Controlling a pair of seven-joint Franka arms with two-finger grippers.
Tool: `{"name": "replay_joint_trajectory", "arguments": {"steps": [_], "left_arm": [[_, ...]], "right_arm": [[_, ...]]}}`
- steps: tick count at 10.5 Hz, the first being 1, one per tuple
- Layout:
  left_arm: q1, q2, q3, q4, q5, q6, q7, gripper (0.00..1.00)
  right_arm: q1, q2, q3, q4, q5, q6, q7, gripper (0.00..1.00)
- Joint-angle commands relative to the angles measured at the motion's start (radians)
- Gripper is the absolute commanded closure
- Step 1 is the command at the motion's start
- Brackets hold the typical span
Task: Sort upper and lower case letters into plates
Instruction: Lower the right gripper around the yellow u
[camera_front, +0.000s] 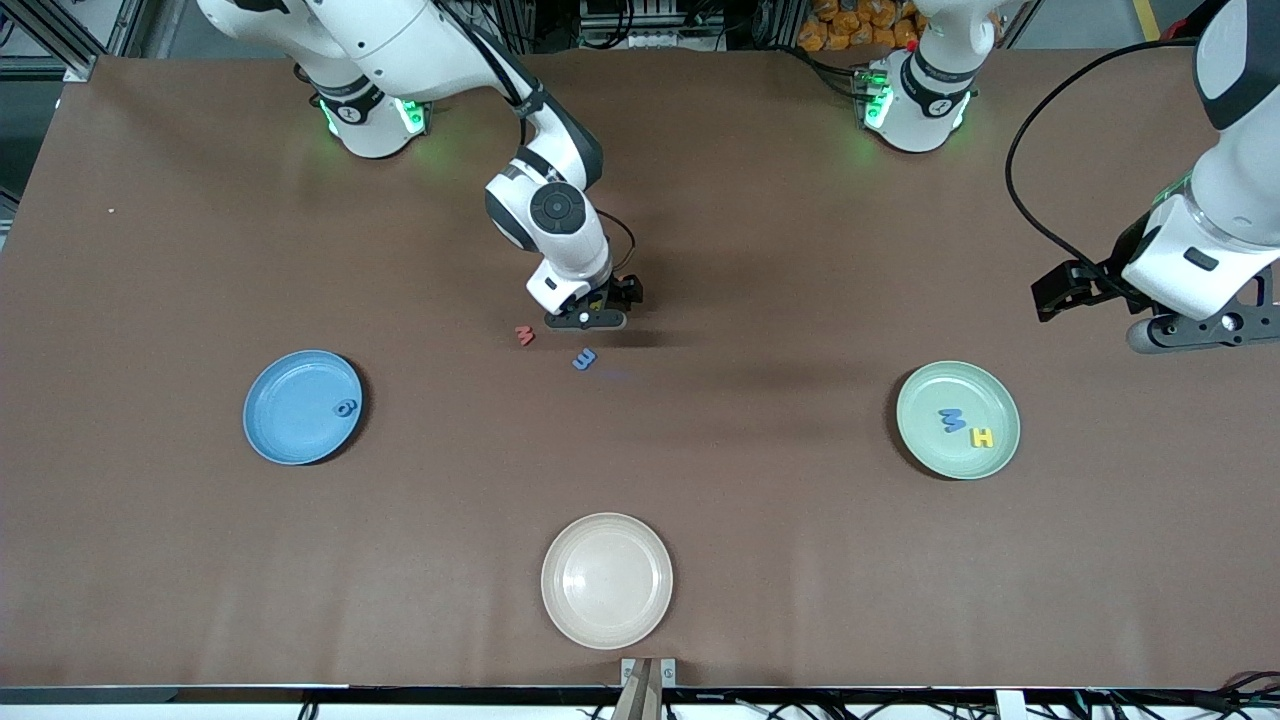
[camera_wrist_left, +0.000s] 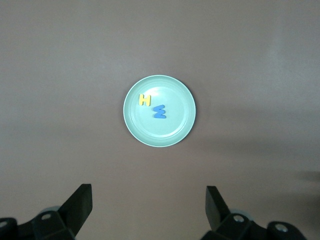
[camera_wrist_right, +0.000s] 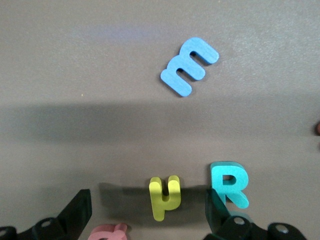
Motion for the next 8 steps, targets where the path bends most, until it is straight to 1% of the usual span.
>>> {"name": "replay_joint_trajectory", "arguments": {"steps": [1,6,8], "left_arm": [[0.005,-0.006,-0.001,0.009,-0.015,-0.021,0.002,0.00],[0.019,-0.006,-0.001,0.009,-0.016,-0.021,0.003,0.00],[0.019,-0.003,-0.002,0.009,-0.016,-0.019,-0.001,0.00]], "right_arm": [[-0.016,0.010,0.015,0.006,-0.022,0.007,0.014,0.00],[-0.014,0.025,0.012,0.009,-0.027,0.010,0.012,0.00],[-0.019,0.031,0.011,0.007,-0.053,0.013,0.012,0.00]]}}
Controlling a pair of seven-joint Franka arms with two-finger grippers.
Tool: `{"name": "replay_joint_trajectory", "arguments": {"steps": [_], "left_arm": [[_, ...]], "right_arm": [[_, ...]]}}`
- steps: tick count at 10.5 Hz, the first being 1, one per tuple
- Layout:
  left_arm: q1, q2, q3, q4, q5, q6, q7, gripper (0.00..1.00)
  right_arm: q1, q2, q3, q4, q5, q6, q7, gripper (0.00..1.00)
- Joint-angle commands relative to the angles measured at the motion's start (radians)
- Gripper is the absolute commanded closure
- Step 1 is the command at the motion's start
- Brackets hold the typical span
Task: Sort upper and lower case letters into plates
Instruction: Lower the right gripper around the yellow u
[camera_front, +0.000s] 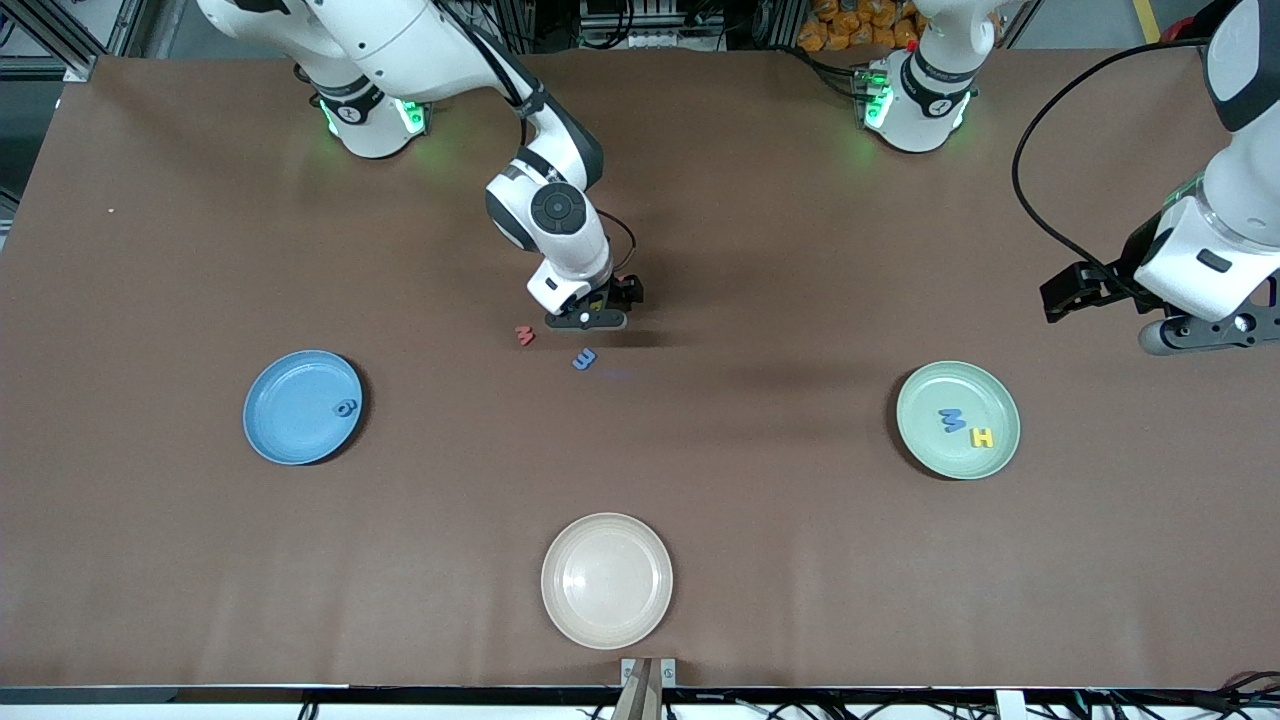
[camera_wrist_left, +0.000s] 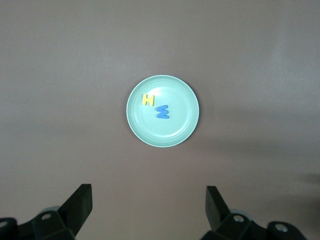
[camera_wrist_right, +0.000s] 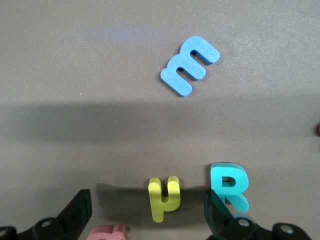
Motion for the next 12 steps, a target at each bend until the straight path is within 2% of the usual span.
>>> {"name": "replay_joint_trajectory", "arguments": {"steps": [1,12], "left_arm": [[0.006,-0.002,-0.003,0.009,-0.018,-0.020,-0.001,0.00],[0.004,-0.002,-0.003,0.009,-0.018,-0.018,-0.009,0.00]], "right_arm": [[-0.019,0.034,0.008,0.008,-0.044,0.027,0.012,0.00],[-0.010,0.063,0.005,0.056,-0.044,0.032,0.047,0.00]]}}
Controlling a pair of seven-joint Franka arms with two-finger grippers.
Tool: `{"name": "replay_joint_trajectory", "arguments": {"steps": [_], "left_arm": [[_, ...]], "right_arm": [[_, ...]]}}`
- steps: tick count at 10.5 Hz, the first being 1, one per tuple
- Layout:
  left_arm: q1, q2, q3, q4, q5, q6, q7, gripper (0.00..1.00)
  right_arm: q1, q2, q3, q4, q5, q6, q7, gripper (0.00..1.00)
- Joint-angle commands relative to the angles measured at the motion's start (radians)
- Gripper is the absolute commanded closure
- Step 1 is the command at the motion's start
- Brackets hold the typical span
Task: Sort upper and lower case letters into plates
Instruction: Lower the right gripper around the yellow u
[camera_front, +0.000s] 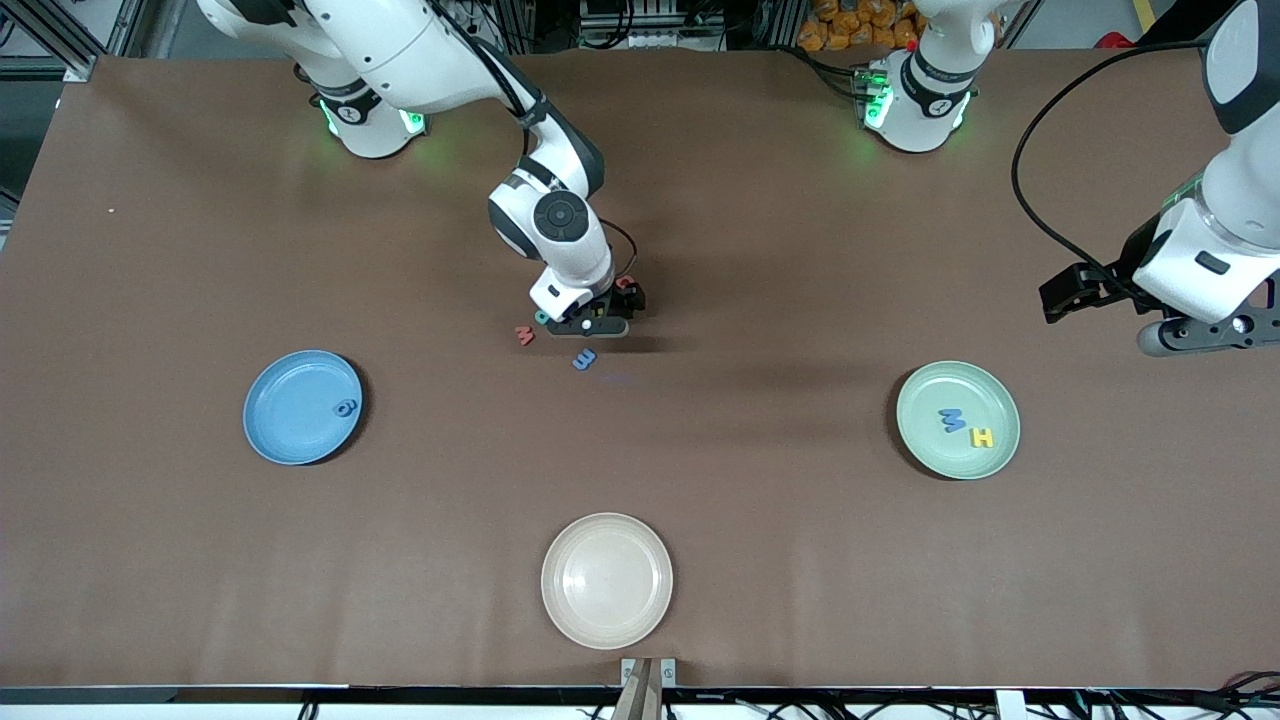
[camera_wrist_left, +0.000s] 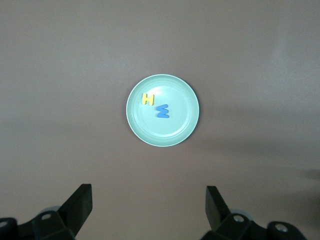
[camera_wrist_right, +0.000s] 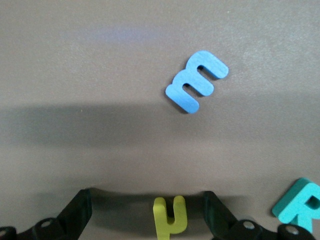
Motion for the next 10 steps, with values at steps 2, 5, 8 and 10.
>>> {"name": "replay_joint_trajectory", "arguments": {"steps": [2,5,8,10], "left_arm": [[0.004,-0.006,-0.003,0.009,-0.018,-0.017,-0.009,0.00],[0.004,-0.006,-0.003,0.009,-0.018,-0.017,-0.012,0.00],[0.004,-0.008,-0.003,0.009,-0.021,-0.017,-0.012,0.00],[0.007,-0.009,-0.002,0.011,-0.042,-0.017,-0.012,0.00]], "right_arm": [[-0.009,0.023,0.008,0.016,-0.041,-0.001,0.025,0.00],[-0.005,0.000,0.008,0.008,-0.049,-0.057,0.022,0.00],[-0.002,-0.029,0.008,0.008,-0.060,-0.108,0.025,0.00],[0.001,-0.031,0.008,0.008,-0.063,-0.108,0.028,0.00]]}}
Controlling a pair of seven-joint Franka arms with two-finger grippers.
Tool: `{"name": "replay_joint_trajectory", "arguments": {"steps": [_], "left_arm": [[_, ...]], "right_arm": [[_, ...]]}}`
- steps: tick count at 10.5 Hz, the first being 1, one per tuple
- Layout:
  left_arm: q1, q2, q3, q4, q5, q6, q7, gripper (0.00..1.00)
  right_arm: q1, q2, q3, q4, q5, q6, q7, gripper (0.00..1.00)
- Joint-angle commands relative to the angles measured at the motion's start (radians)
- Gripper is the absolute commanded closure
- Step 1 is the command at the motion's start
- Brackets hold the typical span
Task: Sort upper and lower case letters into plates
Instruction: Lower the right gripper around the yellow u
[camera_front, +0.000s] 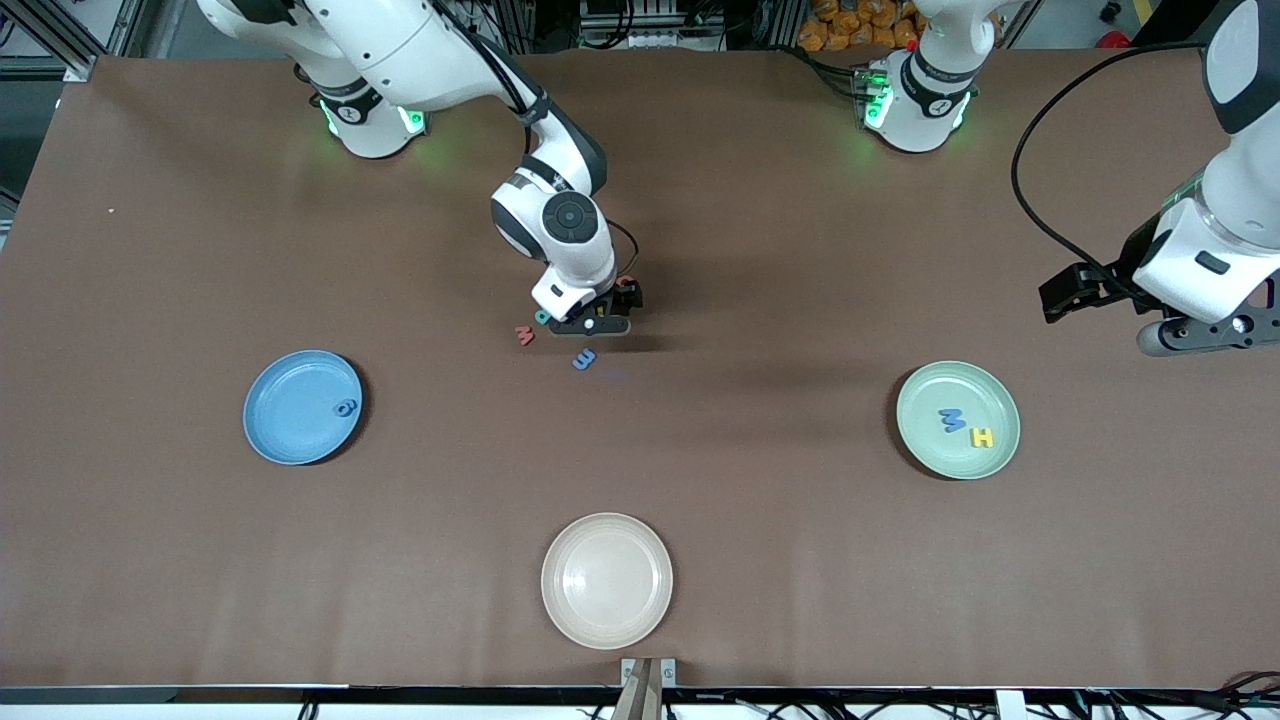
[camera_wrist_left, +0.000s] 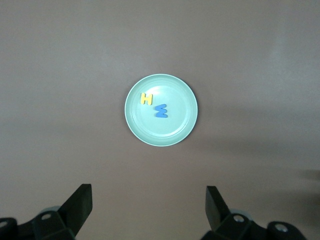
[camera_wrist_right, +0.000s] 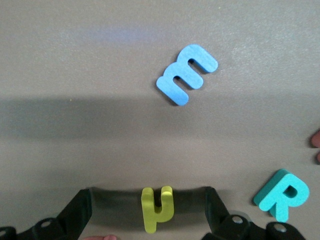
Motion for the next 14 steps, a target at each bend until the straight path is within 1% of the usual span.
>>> {"name": "replay_joint_trajectory", "arguments": {"steps": [1,3,4,10,11,12,13,14], "left_arm": [[0.007,-0.011,-0.003,0.010,-0.032,-0.017,-0.012,0.00],[0.009,-0.012,-0.002,0.015,-0.031,-0.017,-0.012,0.00],[0.027,-0.012,-0.003,0.015,-0.034,-0.017,-0.012,0.00],[0.030,-0.014,-0.005,0.015,-0.043,-0.017,-0.012,0.00],[0.030,-0.014,-0.005,0.015,-0.041,-0.017,-0.012,0.00],[0.030,-0.014,-0.006,0.015,-0.041,-0.017,-0.012,0.00],[0.030,-0.014,-0.008,0.015,-0.041,-0.017,-0.014,0.00],[0.030,-0.014,-0.009,0.015,-0.041,-0.017,-0.014,0.00]], "right_arm": [[0.001,-0.021,0.005,-0.012,-0.029,-0.013,0.029,0.00],[0.001,-0.020,0.005,-0.012,-0.063,-0.012,0.058,0.00],[0.001,-0.018,0.005,-0.010,-0.081,-0.013,0.075,0.00],[-0.001,-0.021,0.008,-0.012,-0.081,-0.021,0.080,0.00],[-0.001,-0.021,0.008,-0.015,-0.081,-0.021,0.083,0.20],[-0.001,-0.021,0.010,-0.018,-0.081,-0.016,0.128,0.98],[0.001,-0.021,0.014,-0.017,-0.081,-0.012,0.155,1.00],[0.001,-0.021,0.016,-0.018,-0.081,-0.012,0.158,1.00]]}}
